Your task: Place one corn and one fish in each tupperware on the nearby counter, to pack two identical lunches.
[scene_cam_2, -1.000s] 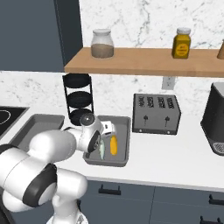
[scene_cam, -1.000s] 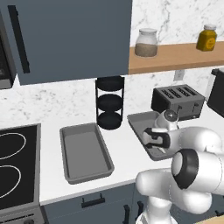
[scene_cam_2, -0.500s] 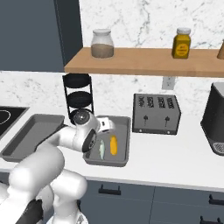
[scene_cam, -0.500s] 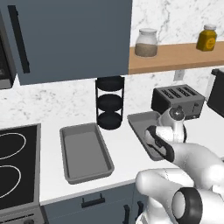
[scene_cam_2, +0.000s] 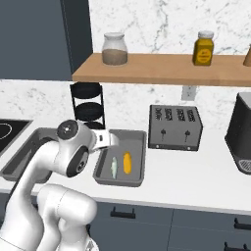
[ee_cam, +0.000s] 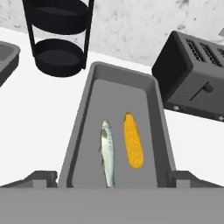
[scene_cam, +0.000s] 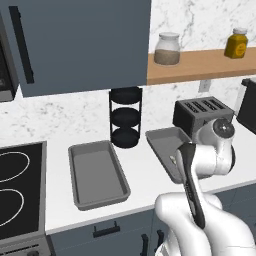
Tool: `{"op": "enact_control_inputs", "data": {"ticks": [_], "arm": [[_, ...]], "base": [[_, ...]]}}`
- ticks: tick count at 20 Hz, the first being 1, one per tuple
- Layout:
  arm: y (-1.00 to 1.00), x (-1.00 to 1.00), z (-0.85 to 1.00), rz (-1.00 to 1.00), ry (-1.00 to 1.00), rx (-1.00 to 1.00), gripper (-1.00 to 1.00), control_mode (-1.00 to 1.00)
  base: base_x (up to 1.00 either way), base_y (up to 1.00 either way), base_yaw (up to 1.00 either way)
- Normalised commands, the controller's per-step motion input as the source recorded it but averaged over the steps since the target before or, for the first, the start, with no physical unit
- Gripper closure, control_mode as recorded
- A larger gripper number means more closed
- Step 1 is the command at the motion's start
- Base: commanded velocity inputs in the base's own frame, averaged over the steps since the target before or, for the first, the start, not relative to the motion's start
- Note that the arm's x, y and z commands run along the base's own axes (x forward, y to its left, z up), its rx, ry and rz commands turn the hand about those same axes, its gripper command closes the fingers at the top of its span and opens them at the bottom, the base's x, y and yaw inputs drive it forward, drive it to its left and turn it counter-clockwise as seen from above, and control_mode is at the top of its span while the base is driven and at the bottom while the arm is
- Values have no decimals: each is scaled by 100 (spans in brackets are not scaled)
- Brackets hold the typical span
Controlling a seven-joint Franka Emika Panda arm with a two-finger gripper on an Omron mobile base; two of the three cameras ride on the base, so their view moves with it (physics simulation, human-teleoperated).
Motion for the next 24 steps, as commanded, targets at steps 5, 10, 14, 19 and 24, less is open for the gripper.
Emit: {"op": "enact_control_inputs", "data": {"ticks": [5, 10, 14, 19, 24], "arm": [[37, -93, 51, -26, -27, 33, -100, -100], [47, -78, -2, -13, -12, 30, -100, -100], [75, -39, -78, -2, -8, -2, -100, -100], [43, -6, -78, -1, -3, -16, -100, -100], [6, -4, -48, 0, -10, -21, -100, -100]], "base": [[0, 0, 0], [0, 0, 0], [0, 0, 0], [0, 0, 0], [0, 0, 0]]}}
